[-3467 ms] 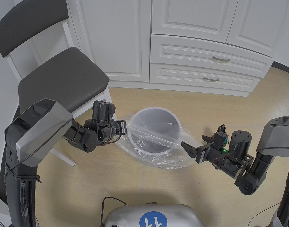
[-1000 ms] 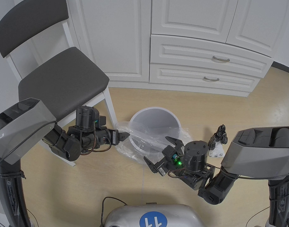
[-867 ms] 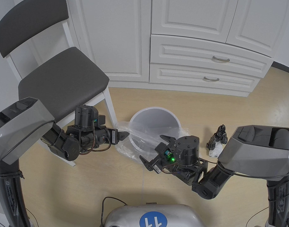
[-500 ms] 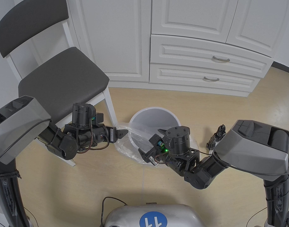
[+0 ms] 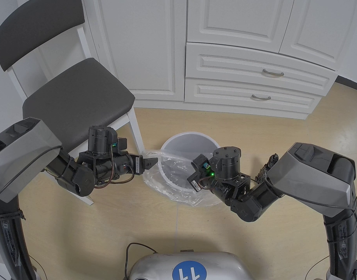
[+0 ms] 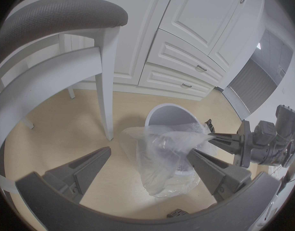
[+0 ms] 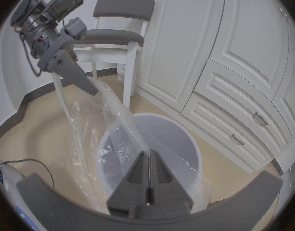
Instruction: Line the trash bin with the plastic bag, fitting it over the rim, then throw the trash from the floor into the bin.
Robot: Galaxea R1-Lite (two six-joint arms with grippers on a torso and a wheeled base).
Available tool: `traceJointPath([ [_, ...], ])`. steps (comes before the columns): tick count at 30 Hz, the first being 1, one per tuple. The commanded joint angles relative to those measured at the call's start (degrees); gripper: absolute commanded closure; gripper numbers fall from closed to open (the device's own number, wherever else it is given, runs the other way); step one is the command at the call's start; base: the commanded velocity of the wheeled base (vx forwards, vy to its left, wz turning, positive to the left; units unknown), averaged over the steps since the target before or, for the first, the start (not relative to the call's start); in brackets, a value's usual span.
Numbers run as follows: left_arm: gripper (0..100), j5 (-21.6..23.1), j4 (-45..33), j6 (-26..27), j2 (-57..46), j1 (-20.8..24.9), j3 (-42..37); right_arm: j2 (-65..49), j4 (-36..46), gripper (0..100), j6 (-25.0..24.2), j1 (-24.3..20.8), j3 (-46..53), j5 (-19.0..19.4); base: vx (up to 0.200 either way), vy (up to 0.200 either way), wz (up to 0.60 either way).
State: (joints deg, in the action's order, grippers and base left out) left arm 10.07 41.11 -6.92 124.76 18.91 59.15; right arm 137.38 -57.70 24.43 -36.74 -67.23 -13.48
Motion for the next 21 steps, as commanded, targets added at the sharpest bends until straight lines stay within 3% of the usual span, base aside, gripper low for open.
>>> traceJointPath([
  [1, 0, 0.13, 2.05, -0.55, -2.85, 0.34, -0.79, 5.97, -0.13, 100, -1.05, 1.94, -11.43, -0.4, 0.0, 0.0, 0.0],
  [4, 0, 0.13, 2.4, -0.99, -4.88, 0.52, -2.02, 11.51, -0.05, 100, -2.11, 2.55, -22.07, -3.13, 0.0, 0.0, 0.0],
  [10, 0, 0.13, 2.49, -1.07, -8.48, 0.52, -2.99, 26.28, -0.22, 100, -1.84, 4.05, -47.36, -12.36, 0.0, 0.0, 0.0],
  [21, 0, 0.13, 2.49, -1.07, -10.41, 0.87, -3.87, 25.05, -6.02, 100, -1.23, 4.84, -47.36, -13.94, 0.0, 0.0, 0.0],
])
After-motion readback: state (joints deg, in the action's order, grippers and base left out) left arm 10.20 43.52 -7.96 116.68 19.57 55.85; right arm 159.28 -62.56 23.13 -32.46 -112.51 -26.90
